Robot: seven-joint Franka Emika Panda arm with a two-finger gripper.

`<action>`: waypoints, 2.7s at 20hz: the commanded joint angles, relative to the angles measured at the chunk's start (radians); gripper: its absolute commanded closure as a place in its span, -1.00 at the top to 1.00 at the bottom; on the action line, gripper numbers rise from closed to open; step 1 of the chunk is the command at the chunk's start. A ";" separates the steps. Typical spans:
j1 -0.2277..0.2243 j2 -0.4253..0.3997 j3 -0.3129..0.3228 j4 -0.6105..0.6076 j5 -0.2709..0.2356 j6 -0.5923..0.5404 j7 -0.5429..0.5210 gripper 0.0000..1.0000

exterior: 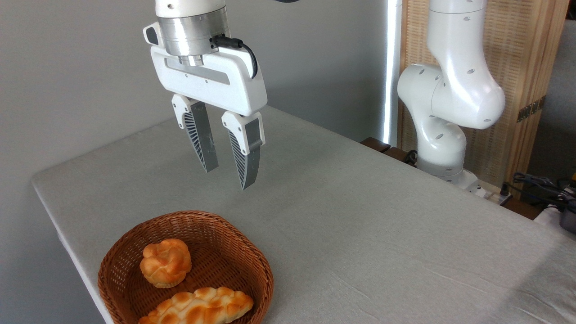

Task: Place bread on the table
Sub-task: 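Move the open gripper toward the wicker basket above the round bun, then lower the gripper onto the small round bun and close on it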

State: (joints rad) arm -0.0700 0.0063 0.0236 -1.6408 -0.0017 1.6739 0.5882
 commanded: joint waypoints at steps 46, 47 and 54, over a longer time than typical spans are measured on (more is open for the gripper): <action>-0.007 0.271 -0.123 -0.129 0.019 0.619 0.191 -0.22; -0.007 0.271 -0.122 -0.131 0.020 0.619 0.205 -0.53; -0.005 0.271 -0.120 -0.131 0.020 0.618 0.236 -0.91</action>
State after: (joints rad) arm -0.0786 0.2780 -0.0980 -1.7591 0.0107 2.2651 0.8041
